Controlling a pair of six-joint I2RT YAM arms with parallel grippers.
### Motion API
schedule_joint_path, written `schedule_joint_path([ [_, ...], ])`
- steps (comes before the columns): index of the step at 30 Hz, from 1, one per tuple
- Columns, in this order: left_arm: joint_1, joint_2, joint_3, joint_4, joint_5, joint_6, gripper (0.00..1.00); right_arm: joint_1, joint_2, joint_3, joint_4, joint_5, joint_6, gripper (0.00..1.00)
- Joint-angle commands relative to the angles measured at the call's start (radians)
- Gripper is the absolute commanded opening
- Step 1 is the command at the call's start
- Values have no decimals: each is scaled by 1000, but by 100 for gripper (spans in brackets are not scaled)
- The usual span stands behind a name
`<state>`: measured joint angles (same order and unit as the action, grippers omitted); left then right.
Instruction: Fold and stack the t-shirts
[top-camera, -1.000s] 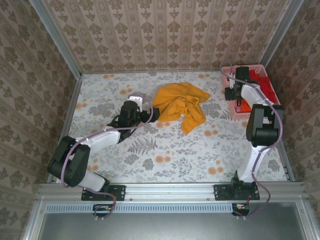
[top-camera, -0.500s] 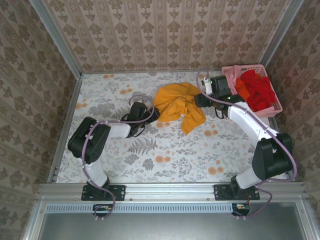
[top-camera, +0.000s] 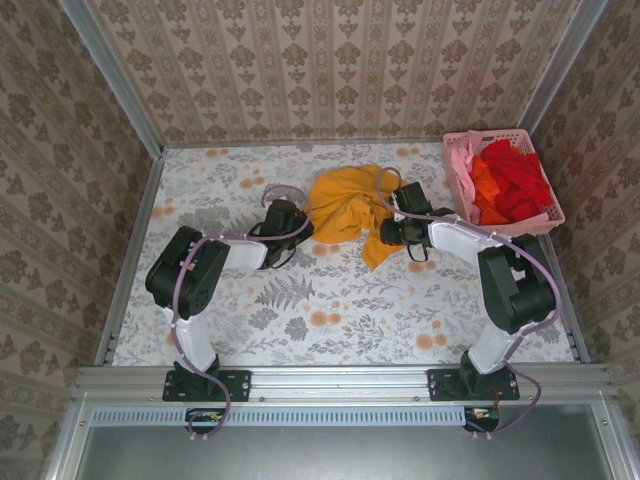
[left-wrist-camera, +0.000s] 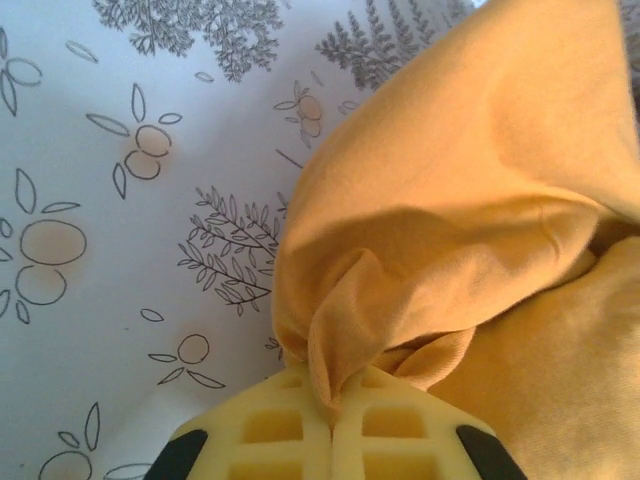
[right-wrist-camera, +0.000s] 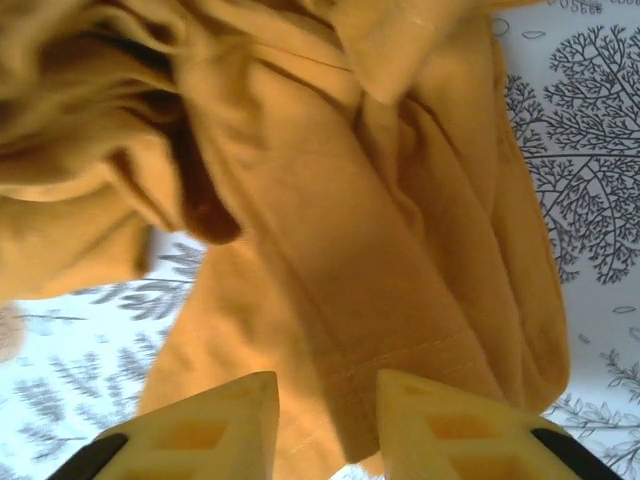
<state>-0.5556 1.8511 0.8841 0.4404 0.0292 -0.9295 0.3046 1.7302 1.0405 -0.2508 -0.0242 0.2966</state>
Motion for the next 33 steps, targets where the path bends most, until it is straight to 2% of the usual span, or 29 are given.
schedule_joint_path([
  [1,-3,-79,-14,-24,-46,45,0,-26,32,54,9,46,18,17],
  [3,-4,-105,-22,-35,-54,61,0,-34,4,56,13,47,9,2],
  [4,-6,-119,-24,-42,-55,75,0,-37,-25,52,18,46,4,0],
  [10,-41,-234,45,-239,-144,270,0,-40,-202,40,-1,9,-48,0],
  [14,-35,-342,50,-330,-196,351,0,-41,-311,21,-3,19,-57,0],
  [15,-31,-363,49,-351,-202,365,0,-40,-318,19,-5,19,-56,5],
  [17,-8,-402,42,-391,-194,372,0,-28,-322,-3,18,3,-56,33],
  [20,51,-445,12,-407,-126,343,3,0,-301,-20,30,-26,-50,56],
  [21,78,-447,5,-412,-103,342,14,9,-291,-29,38,-26,-47,60],
  [22,93,-445,5,-428,-83,338,34,17,-278,-37,51,-27,-40,63],
  [23,128,-441,4,-440,-76,337,58,22,-261,-46,64,-31,-31,66],
  [24,138,-439,-2,-443,-69,351,75,26,-249,-53,74,-36,-24,68],
  [26,134,-459,-13,-488,-111,388,97,32,-218,-65,96,-42,-9,70],
  [29,109,-503,-55,-554,-193,414,100,34,-175,-73,113,-61,7,71],
  [33,108,-526,-163,-521,-155,355,100,43,-108,-68,114,-67,20,71],
])
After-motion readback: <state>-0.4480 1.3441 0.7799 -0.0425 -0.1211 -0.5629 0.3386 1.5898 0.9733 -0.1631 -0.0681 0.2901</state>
